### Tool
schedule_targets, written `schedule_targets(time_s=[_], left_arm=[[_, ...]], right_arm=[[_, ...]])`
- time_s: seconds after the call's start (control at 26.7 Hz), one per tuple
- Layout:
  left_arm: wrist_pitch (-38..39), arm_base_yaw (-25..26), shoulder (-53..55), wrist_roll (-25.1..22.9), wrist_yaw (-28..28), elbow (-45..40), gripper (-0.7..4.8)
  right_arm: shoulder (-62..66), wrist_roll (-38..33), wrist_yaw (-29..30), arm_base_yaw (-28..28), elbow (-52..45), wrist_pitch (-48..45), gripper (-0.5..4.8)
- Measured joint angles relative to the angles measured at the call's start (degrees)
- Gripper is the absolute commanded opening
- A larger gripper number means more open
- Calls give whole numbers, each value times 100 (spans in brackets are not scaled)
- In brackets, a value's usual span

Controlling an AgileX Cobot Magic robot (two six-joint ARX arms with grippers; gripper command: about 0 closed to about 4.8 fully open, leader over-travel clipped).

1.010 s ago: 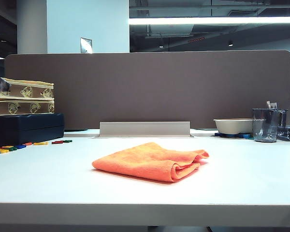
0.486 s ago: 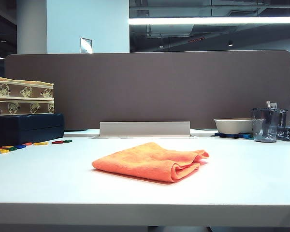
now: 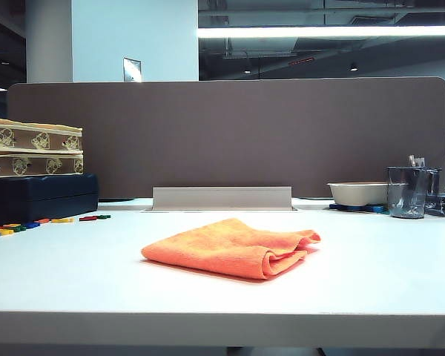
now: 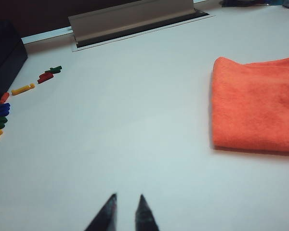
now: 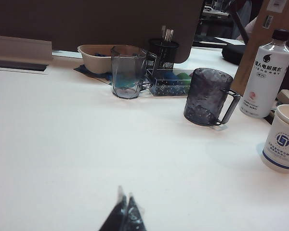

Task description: Use an orange cloth to wipe the letter magnets on the table away for a distance.

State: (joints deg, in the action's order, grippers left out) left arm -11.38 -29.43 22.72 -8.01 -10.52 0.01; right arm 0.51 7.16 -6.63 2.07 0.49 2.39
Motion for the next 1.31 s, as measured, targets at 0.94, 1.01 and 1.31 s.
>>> schedule_targets(time_s=[0.94,1.01,1.31], left_arm=[[1624,1014,-2243,4,20,11,49],[1703,1038,-2256,4,26,24,49],[2039,1451,-2269,4,24,22,49]], right_arm=[[0,0,20,0,0,2,-1],[0,2,24,2,0,-4,-1],[0,0,24,0,0,2,-1]])
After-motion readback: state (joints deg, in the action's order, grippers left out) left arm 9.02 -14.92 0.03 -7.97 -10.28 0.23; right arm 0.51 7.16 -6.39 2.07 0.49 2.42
